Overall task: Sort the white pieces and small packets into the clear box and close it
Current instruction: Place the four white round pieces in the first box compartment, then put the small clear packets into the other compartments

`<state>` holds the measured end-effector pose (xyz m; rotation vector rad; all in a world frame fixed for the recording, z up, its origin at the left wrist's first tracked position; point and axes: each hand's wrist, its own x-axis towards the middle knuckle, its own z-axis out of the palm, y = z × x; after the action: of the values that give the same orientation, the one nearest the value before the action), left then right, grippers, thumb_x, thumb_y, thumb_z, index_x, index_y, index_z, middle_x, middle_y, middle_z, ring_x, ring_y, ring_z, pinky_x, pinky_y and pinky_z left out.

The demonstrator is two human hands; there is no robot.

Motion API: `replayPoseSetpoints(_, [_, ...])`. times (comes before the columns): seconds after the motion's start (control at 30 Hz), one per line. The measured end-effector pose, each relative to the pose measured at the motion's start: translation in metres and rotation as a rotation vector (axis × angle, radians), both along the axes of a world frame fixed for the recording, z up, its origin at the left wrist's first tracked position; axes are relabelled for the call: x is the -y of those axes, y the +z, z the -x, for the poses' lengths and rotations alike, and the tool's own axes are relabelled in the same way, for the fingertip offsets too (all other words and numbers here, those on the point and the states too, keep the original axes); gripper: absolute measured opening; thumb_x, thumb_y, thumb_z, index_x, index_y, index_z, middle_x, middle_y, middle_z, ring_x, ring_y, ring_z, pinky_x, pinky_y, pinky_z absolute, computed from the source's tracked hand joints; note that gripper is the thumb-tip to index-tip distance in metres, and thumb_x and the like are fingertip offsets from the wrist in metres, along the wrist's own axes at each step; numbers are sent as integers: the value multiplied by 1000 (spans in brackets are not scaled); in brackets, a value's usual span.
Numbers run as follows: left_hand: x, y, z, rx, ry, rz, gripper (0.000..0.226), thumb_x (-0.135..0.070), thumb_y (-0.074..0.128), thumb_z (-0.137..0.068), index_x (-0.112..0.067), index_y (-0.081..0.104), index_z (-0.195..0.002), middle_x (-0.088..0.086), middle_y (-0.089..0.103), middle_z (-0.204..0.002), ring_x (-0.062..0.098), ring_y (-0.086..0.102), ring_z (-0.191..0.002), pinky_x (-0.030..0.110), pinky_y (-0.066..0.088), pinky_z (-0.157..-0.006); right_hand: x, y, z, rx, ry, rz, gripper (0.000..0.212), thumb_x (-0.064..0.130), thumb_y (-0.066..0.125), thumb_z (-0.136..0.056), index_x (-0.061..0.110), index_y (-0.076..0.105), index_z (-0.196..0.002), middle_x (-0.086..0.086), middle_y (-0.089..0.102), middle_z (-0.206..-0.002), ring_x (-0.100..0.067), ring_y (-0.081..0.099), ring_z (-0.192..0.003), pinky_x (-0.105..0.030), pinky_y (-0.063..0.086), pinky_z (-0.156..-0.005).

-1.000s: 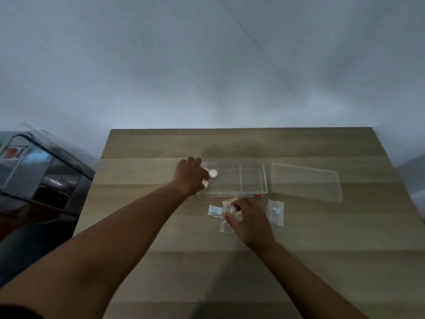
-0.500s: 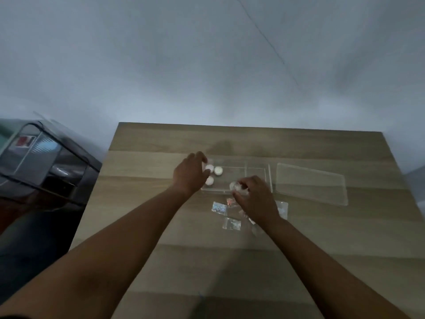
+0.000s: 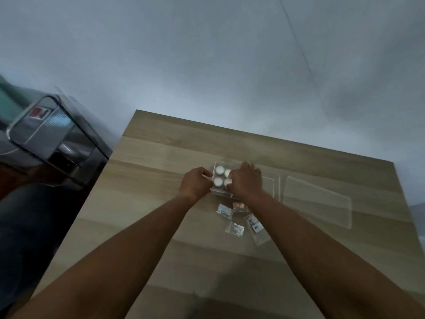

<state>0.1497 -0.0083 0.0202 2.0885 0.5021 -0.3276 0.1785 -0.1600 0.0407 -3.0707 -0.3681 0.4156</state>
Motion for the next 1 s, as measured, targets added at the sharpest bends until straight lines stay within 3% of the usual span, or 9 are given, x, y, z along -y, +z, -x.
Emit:
replayPoseSetpoints(0.23, [0,0,1,7,3,7,28,-11,64,-71,-16,68,-98,12,76,-87,25,74,-77,42,61,-77,-1,-9,6,-20,-88,-45,31,39,55,-85,23,67,-109,-15,54,-119,-35,47,-114,-45,39,-96])
replayPoseSetpoints(0.4, [1,5,5,10,13,3,28,-11,64,-75,-15,69,-102,10,76,-89,21,74,-69,41,61,-74,3,-1,11,-40,-177,-246,32,37,62,-80,27,70,-109,-14,60,-116,-35,54,-111,-42,45,-93])
replayPoseSetpoints(0.5, [1,6,11,33,23,-46,23,-22,66,-79,-18,69,-101,7,75,-96,22,72,-83,40,59,-79,13,8,17,-8,-241,-496,22,29,63,-82,21,74,-100,-12,68,-104,-28,62,-95,-35,51,-82])
replayPoseSetpoints(0.63, [-3,3,33,137,64,-109,15,-35,61,-86,-21,64,-90,-2,72,-86,16,64,-77,31,51,-70,41,16,40,26,-253,-645,14,20,61,-87,13,72,-86,-8,71,-85,-19,62,-75,-25,42,-67])
replayPoseSetpoints(0.7, [-4,-1,49,216,-9,-168,14,-36,61,-88,-22,63,-86,-5,66,-80,15,60,-74,28,43,-66,55,14,56,6,-238,-596,13,21,62,-87,13,73,-85,-6,73,-83,-17,63,-72,-25,44,-67])
replayPoseSetpoints(0.77, [-1,-7,65,264,-160,-235,13,-32,61,-89,-21,66,-87,-1,67,-83,18,61,-76,30,45,-66,65,6,71,-36,-237,-528,15,22,62,-88,12,74,-88,-8,73,-85,-19,64,-76,-24,41,-68])
replayPoseSetpoints(0.87, [7,-12,76,328,-386,-299,17,-23,60,-90,-19,73,-100,7,70,-99,25,64,-90,32,49,-76,69,-8,86,-70,-311,-509,18,22,61,-89,13,75,-95,-11,71,-96,-23,65,-87,-27,41,-72])
replayPoseSetpoints(1.0, [20,-15,74,299,-573,-446,30,-27,52,-92,-22,66,-119,7,64,-119,27,57,-109,35,46,-90,61,-23,93,-51,-461,-477,22,30,59,-89,14,74,-95,-14,66,-105,-29,63,-98,-36,49,-84])
